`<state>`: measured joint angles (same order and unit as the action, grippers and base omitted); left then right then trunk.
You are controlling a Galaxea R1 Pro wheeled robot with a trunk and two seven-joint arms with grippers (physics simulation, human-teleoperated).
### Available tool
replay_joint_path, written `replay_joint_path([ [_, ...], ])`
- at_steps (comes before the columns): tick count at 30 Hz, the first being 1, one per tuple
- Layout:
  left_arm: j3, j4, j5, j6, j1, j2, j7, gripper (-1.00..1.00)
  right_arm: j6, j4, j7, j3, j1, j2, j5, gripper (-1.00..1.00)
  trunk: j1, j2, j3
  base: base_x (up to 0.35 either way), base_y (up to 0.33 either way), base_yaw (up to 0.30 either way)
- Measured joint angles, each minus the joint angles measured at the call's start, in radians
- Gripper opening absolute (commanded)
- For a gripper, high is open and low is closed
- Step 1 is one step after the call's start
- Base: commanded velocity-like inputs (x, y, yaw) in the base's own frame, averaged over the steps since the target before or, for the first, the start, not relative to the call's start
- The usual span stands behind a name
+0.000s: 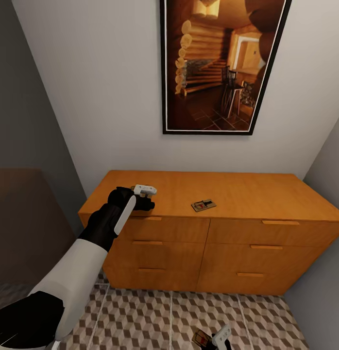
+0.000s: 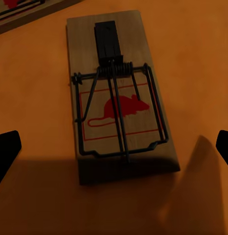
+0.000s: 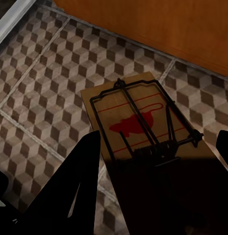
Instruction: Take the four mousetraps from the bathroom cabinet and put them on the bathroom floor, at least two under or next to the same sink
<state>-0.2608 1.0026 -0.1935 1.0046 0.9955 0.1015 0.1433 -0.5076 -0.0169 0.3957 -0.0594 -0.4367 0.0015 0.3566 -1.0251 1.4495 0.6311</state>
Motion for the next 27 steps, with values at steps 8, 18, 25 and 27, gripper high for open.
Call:
replay_joint_path([
  [8,0.000,0.000,0.000,0.000,0.000,0.000,0.000,1.00,0.000,0.000,0.000,0.000,0.000,0.000,0.000,-1.00,0.000,0.000,0.002,0.000,0.000,0.000],
  [18,0.000,-0.007,0.000,0.000,0.000,0.000,0.000,1.00,0.000,0.001,0.000,0.000,0.000,0.000,0.000,-1.00,0.000,0.000,0.003,0.000,0.000,0.000],
  [25,0.000,-0.007,0.000,0.000,0.000,0.000,0.000,1.00,0.000,0.000,0.001,0.000,0.000,0.000,0.000,-1.00,0.000,0.000,0.003,0.000,0.000,0.000],
  [27,0.001,-0.007,-0.002,0.000,0.000,0.000,0.000,1.00,0.000,0.000,0.001,0.000,0.000,0.000,0.000,-1.00,0.000,0.000,0.003,0.000,0.000,0.000],
])
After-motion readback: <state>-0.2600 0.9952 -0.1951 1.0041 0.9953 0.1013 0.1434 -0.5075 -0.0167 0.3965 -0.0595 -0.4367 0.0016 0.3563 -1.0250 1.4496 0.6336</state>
